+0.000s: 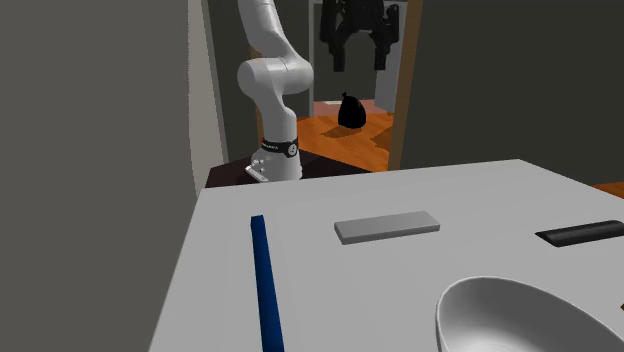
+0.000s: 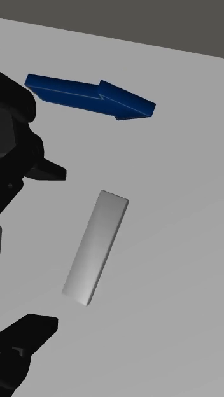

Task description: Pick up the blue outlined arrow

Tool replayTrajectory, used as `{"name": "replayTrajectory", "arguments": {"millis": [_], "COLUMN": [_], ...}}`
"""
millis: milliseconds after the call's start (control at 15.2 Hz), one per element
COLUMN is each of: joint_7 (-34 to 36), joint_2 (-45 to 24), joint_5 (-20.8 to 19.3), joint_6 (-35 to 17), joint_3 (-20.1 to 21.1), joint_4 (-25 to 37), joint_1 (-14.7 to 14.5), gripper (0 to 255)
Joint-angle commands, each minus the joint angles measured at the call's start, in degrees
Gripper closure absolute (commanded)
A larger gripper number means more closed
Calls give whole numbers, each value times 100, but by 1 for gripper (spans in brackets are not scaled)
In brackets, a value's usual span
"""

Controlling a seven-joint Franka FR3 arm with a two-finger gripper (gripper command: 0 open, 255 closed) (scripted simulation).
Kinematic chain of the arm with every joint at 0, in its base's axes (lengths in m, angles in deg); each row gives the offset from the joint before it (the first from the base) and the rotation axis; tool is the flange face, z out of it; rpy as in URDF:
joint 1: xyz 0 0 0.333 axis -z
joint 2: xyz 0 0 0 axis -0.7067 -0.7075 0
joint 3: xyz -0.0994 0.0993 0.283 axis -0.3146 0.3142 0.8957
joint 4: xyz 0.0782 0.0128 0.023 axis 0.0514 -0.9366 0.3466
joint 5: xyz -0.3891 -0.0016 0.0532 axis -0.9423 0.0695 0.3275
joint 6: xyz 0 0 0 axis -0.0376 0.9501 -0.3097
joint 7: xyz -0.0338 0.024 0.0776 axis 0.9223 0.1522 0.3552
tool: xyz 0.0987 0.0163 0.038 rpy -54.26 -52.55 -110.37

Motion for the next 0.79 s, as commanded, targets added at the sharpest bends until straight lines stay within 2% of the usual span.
{"name": "replayTrajectory", "arguments": {"millis": [0,396,726], "joint_7": [-94,-456,-822], "joint_2": [-324,-1353,-2295], "joint_5": [19,195,504], "joint_6": [-166,-582,-841], "joint_3": [-173,-683,-1048], "joint_4": [76,410,812], "joint_1": [67,269,460], "gripper": [0,0,0]}}
